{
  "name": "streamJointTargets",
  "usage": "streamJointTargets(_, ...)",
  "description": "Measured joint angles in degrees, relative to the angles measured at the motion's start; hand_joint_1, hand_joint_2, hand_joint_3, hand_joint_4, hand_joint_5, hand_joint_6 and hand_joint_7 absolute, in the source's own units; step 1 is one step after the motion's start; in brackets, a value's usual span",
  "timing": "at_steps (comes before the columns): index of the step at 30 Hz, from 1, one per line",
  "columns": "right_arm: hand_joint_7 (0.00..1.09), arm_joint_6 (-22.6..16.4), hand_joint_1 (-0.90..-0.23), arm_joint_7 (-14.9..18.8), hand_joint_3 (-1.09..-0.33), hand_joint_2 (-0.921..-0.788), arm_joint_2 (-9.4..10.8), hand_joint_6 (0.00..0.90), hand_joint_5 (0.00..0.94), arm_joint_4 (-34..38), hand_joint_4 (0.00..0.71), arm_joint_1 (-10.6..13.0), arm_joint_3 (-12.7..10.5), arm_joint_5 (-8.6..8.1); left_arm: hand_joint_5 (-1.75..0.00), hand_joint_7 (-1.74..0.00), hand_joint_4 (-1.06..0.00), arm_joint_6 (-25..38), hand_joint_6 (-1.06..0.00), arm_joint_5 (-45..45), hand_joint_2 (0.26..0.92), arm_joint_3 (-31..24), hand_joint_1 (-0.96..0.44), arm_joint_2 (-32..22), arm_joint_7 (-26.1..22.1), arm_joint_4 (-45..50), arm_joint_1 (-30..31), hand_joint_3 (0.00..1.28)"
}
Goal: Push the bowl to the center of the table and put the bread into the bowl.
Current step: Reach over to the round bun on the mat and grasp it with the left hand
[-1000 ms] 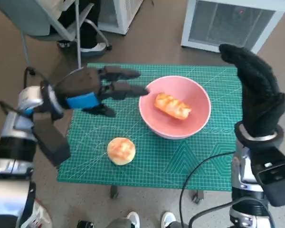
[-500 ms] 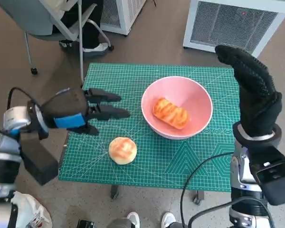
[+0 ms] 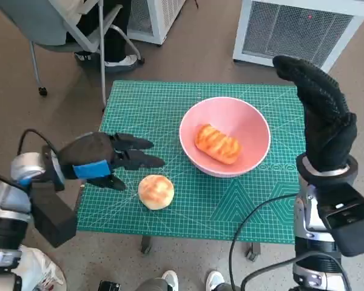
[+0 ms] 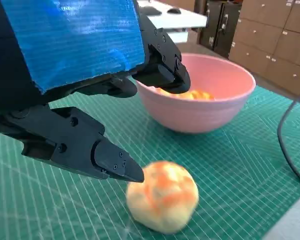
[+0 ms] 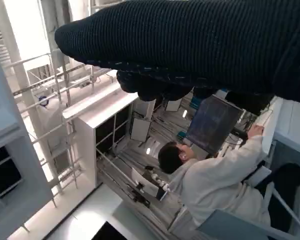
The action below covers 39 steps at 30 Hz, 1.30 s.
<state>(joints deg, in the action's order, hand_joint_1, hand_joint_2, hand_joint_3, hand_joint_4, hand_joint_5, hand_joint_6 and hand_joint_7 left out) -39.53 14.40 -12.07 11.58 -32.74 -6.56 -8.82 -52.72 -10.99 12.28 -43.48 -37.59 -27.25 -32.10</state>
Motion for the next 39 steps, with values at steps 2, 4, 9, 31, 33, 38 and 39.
streamJointTargets(2, 0.68, 0.0, -0.571, 0.1, -0.752, -0.921, -0.1, 0.03, 0.002, 0.0, 0.296, 0.0, 0.0, -0.02, 0.0, -0.11, -0.53, -0.2, -0.53, -0.6, 0.763, 0.5, -0.22, 0.8, 0.2, -1.2, 0.1, 0.0)
streamJointTargets(4, 0.68, 0.0, -0.57, 0.1, -0.752, -0.921, -0.2, 0.03, 0.002, 0.0, 0.296, -0.1, 0.0, -0.02, 0.0, -0.11, -0.53, -0.5, -0.53, -1.4, 0.758, 0.9, -0.22, 1.6, 0.6, -2.2, 0.2, 0.0)
streamJointTargets(9, 0.68, 0.0, -0.57, 0.2, -0.752, -0.921, -0.3, 0.03, 0.001, 0.0, 0.296, -0.1, 0.0, -0.04, 0.0, -0.1, -0.53, -1.7, -0.54, -3.9, 0.751, 1.8, -0.21, 3.5, 2.1, -5.9, 0.1, 0.0)
streamJointTargets(31, 0.68, 0.0, -0.573, 0.7, -0.752, -0.921, -0.6, 0.031, 0.001, -0.4, 0.296, 0.2, -0.1, -0.27, -0.02, -0.07, -0.57, -3.5, -0.62, -17.4, 0.78, 8.9, -0.1, 9.2, 10.3, -20.2, -4.3, 0.01)
streamJointTargets(33, 0.68, 0.0, -0.573, 0.7, -0.752, -0.921, -0.6, 0.031, 0.001, -0.4, 0.296, 0.3, -0.1, -0.33, -0.05, -0.09, -0.65, -3.1, -0.69, -17.5, 0.807, 9.4, -0.04, 9.5, 10.3, -21.1, -4.7, 0.02)
streamJointTargets(38, 0.68, 0.0, -0.574, 0.8, -0.751, -0.921, -0.6, 0.032, 0.001, -0.5, 0.296, 0.3, -0.2, -0.52, -0.13, -0.69, -0.86, -1.6, -0.7, -17.5, 0.883, 9.8, -0.16, 10.4, 10.5, -22.3, -5.6, 0.08)
streamJointTargets(39, 0.68, 0.0, -0.575, 0.8, -0.751, -0.921, -0.6, 0.032, 0.001, -0.5, 0.296, 0.3, -0.2, -0.54, -0.54, -0.83, -0.78, -1.5, -0.67, -17.5, 0.897, 9.8, -0.11, 10.4, 10.8, -22.5, -5.8, 0.08)
